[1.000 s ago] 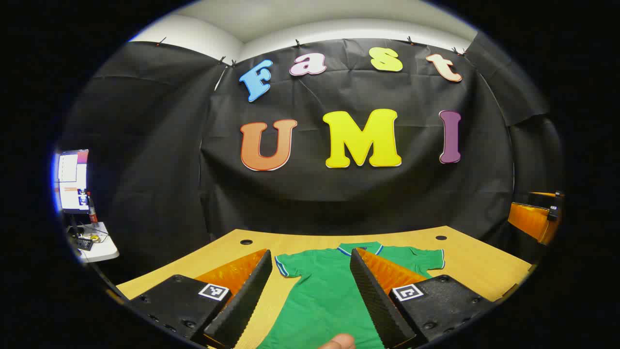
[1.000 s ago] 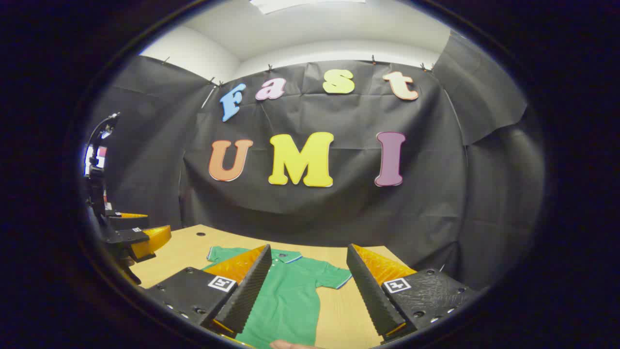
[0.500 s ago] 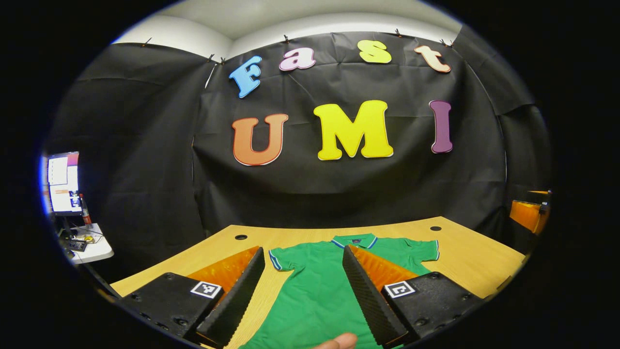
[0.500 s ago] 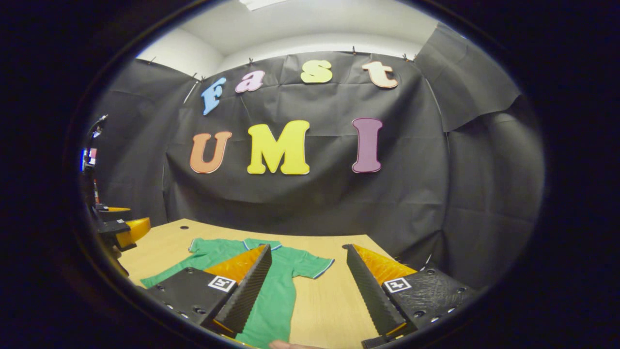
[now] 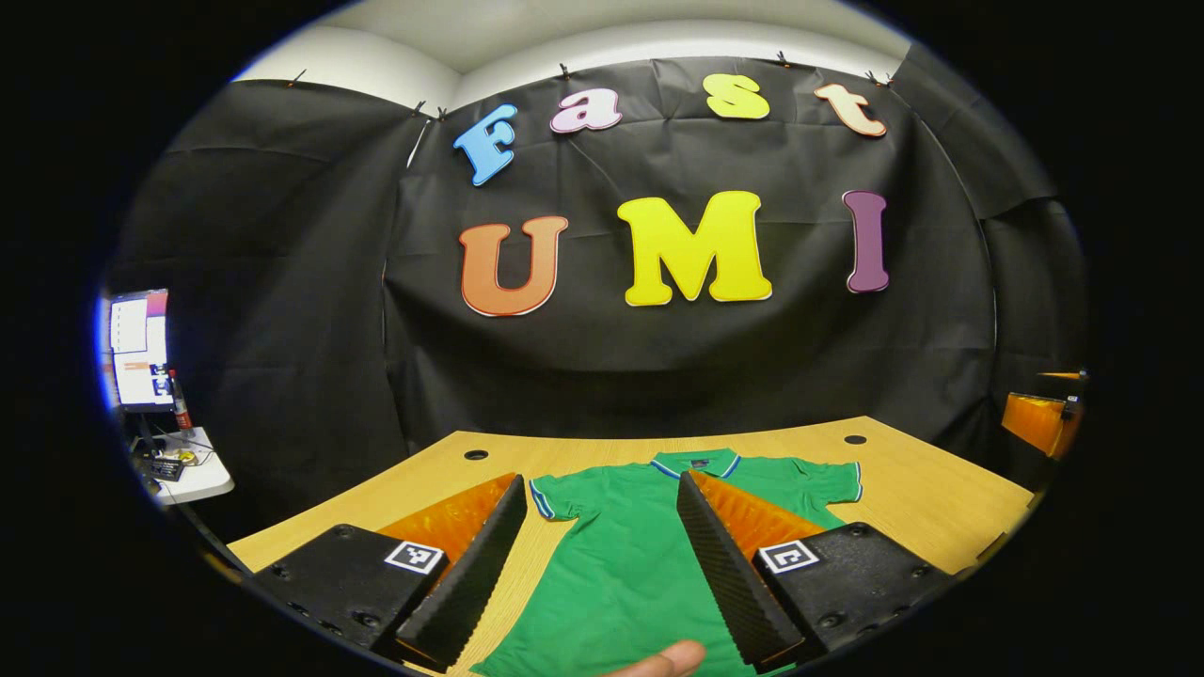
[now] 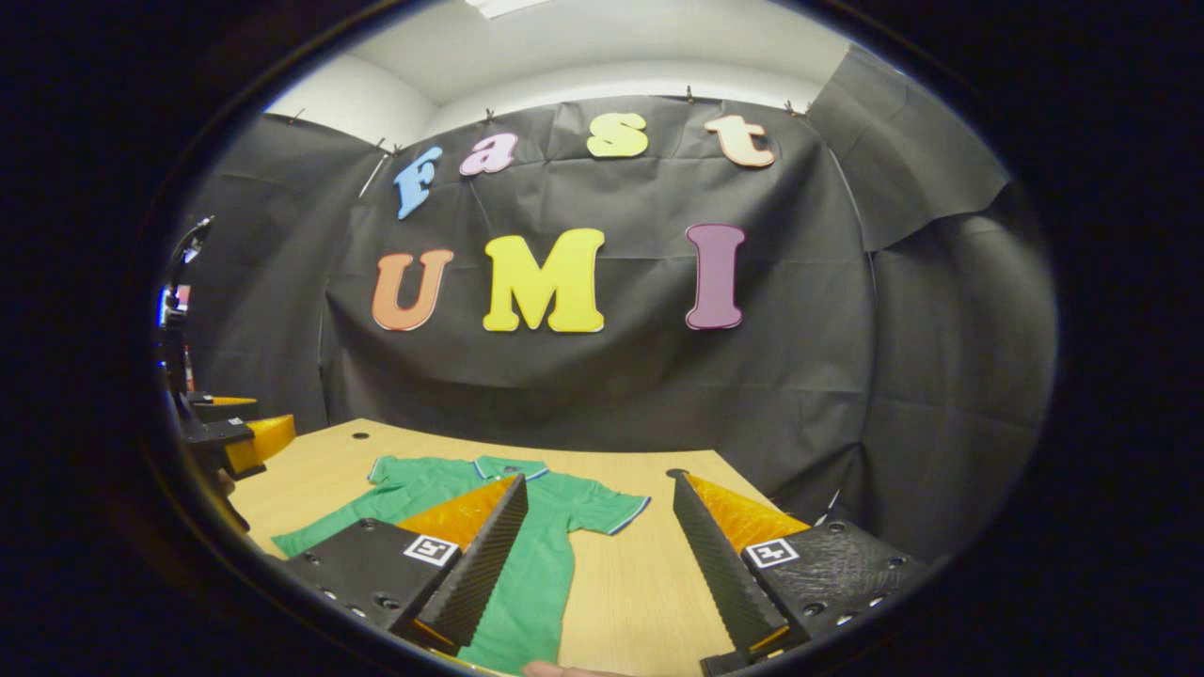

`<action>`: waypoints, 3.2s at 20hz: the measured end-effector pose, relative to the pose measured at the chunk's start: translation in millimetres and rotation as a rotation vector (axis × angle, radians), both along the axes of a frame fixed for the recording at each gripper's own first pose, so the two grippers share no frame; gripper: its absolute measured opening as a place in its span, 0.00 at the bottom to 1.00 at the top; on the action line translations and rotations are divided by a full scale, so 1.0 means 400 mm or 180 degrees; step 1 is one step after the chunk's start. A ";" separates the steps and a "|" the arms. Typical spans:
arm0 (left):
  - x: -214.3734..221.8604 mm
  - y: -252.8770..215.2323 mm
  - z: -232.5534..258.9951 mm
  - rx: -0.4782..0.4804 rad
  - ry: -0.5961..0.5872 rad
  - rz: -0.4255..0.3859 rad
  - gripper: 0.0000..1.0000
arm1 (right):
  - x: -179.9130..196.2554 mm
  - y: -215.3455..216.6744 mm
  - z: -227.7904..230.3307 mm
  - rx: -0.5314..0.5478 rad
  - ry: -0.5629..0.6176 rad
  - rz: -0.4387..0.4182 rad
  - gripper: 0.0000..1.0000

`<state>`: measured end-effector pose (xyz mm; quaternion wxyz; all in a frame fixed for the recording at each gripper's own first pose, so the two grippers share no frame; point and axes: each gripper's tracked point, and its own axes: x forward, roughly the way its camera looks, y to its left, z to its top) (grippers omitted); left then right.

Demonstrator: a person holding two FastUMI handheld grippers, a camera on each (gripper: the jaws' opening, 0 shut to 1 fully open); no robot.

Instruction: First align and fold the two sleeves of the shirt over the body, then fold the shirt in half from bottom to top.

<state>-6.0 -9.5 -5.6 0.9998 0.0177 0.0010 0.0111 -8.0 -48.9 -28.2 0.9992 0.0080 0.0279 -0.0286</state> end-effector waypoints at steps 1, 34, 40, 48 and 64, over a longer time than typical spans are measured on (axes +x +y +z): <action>0.001 -0.002 0.000 0.0006 0.0002 -0.0003 1.00 | 0.002 0.002 -0.002 0.0012 0.0017 0.0007 0.94; 0.040 0.038 0.007 0.0025 -0.0048 0.0077 1.00 | 0.797 -0.162 -0.554 0.0175 0.1665 -0.0365 0.90; 0.040 0.048 0.009 0.0004 -0.0042 0.0089 1.00 | 0.801 -0.158 -0.577 0.0436 0.1841 -0.0490 0.75; 0.044 0.053 0.001 0.0016 -0.0010 0.0090 1.00 | 0.833 -0.130 -0.572 0.0333 0.1839 -0.0334 0.10; 0.054 0.077 0.002 0.0093 -0.0035 0.0133 1.00 | 0.844 0.038 -0.346 -0.0375 0.1238 -0.0030 0.05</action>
